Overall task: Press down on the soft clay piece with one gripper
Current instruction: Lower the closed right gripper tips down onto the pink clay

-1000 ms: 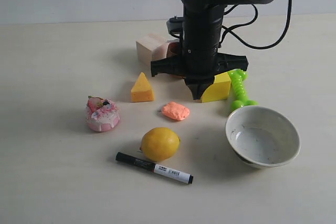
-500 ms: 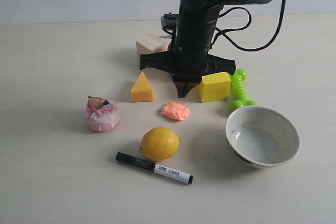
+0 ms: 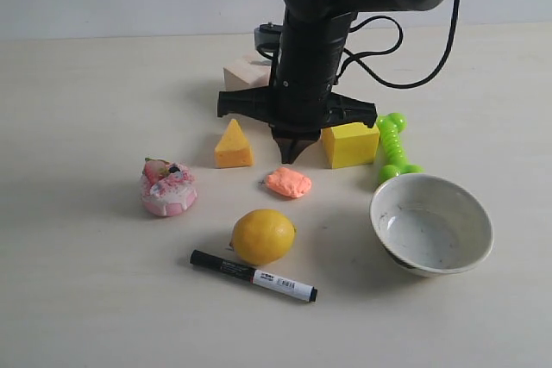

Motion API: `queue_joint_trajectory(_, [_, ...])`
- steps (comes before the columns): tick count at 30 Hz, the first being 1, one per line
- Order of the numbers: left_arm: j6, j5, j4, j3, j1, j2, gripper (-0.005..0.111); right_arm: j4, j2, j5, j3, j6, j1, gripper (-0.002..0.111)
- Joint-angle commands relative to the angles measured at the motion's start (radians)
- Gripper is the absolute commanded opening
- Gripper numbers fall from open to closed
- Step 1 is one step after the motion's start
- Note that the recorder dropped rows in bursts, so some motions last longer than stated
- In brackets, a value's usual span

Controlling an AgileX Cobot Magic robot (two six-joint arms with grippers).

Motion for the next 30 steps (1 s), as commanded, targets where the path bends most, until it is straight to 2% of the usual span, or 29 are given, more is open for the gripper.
queue_joint_trajectory(1, [-0.001,-0.009,-0.002,-0.004,-0.006,-0.006,0.0,-0.001,-0.003,0.003,-0.006,0.008,0.0,0.0])
queue_joint_trajectory(18, [-0.001,-0.009,-0.002,-0.004,-0.006,-0.006,0.0,0.015,-0.003,-0.027,-0.006,0.21,0.0,0.0])
queue_joint_trajectory(30, [-0.001,-0.009,-0.002,-0.004,-0.006,-0.006,0.0,0.089,0.041,-0.003,-0.006,0.232,-0.023,0.0])
